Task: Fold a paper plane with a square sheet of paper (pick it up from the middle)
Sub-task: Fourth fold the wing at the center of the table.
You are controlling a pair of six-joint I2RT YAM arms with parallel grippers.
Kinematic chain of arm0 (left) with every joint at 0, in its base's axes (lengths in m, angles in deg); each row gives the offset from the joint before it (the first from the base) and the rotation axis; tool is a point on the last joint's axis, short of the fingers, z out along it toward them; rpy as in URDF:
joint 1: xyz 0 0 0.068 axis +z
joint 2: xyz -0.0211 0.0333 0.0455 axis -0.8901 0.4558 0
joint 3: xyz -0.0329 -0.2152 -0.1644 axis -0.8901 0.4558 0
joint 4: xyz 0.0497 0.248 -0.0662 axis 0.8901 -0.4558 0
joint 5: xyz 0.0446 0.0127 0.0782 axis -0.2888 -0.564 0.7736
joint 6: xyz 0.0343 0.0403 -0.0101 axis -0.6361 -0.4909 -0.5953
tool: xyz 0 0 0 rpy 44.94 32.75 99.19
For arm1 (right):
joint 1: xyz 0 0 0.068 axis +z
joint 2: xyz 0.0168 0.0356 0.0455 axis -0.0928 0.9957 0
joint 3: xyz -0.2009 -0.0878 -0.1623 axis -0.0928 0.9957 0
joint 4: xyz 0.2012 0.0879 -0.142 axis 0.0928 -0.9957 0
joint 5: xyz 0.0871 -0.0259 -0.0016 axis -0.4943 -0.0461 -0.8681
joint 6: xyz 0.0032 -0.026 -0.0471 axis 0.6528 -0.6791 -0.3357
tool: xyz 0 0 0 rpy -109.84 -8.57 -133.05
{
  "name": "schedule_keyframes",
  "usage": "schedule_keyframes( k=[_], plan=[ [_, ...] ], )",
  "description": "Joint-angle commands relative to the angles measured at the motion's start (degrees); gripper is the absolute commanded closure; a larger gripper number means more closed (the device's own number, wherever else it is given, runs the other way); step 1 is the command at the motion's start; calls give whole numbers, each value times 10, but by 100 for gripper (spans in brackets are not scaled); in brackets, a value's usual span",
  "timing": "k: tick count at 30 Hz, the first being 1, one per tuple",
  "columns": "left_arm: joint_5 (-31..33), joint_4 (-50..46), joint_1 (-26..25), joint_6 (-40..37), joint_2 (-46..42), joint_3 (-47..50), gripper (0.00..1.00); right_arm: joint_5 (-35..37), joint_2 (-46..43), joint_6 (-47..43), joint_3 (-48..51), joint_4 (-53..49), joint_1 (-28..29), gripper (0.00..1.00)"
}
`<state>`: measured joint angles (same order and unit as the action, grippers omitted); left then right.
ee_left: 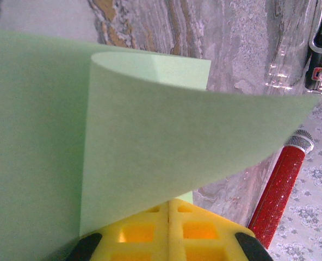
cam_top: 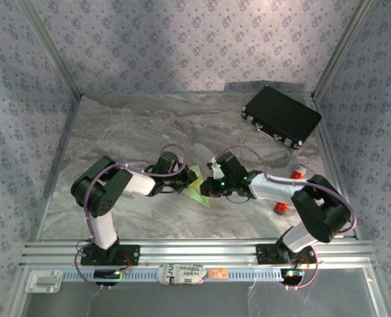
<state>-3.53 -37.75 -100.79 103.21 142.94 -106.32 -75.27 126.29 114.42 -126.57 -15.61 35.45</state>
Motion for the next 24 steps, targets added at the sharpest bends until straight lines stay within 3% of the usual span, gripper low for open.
schedule_keyframes(
  k=[1,10,24],
  plan=[
    [31,-52,4,-2,30,18,98,4,36,12,-28,4,8,93],
    [30,-55,5,-3,30,15,98,37,85,12,-34,-26,9,92],
    [27,-62,6,-11,24,8,98,19,83,35,40,17,-1,94]
  ],
)
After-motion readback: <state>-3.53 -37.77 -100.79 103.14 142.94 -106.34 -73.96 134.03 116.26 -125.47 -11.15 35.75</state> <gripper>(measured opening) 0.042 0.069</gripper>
